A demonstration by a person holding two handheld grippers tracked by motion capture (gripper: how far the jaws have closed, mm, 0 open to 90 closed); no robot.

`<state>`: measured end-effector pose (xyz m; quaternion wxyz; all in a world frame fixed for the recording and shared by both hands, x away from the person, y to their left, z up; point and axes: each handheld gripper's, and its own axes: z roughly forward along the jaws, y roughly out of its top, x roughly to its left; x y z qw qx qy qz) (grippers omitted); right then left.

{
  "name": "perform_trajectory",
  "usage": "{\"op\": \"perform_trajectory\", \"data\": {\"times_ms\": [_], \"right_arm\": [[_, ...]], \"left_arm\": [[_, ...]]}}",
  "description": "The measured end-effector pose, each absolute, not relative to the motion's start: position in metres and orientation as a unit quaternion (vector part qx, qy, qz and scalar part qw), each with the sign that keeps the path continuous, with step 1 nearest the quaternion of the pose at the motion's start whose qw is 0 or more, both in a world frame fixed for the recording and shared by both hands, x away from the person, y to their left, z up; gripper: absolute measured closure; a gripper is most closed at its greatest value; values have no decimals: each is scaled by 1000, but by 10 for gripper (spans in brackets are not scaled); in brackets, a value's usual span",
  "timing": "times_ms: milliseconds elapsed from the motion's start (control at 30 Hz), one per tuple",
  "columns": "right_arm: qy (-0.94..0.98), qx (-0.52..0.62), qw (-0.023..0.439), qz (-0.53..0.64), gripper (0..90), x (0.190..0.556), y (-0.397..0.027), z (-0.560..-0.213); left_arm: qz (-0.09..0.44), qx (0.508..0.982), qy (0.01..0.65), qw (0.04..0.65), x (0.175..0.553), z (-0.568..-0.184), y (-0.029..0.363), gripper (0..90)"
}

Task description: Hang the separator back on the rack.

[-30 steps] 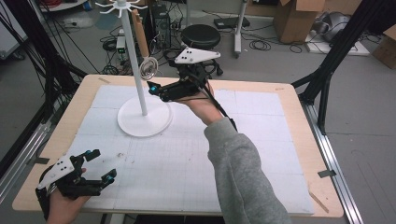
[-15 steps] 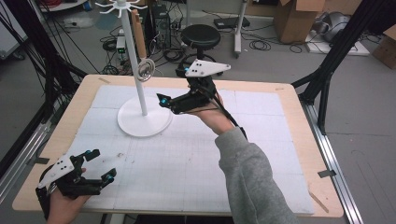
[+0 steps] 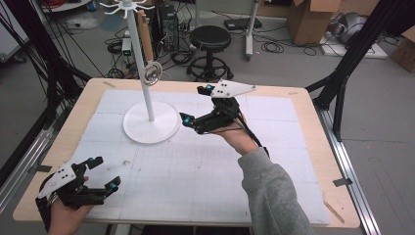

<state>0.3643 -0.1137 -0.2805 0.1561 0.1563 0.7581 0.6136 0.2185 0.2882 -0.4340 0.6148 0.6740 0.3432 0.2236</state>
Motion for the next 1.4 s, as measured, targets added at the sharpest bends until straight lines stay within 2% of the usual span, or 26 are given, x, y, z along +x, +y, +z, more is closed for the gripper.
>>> {"op": "perform_trajectory", "data": {"times_ms": [900,1400], "right_arm": [[749,190,146,618,3,341,-184,-336],[748,213,157,609,4,331,-222,-363]], "left_arm": [[219,678,337,615,222,-435,282,18],[216,679,337,615,224,-435,279,18]]}}
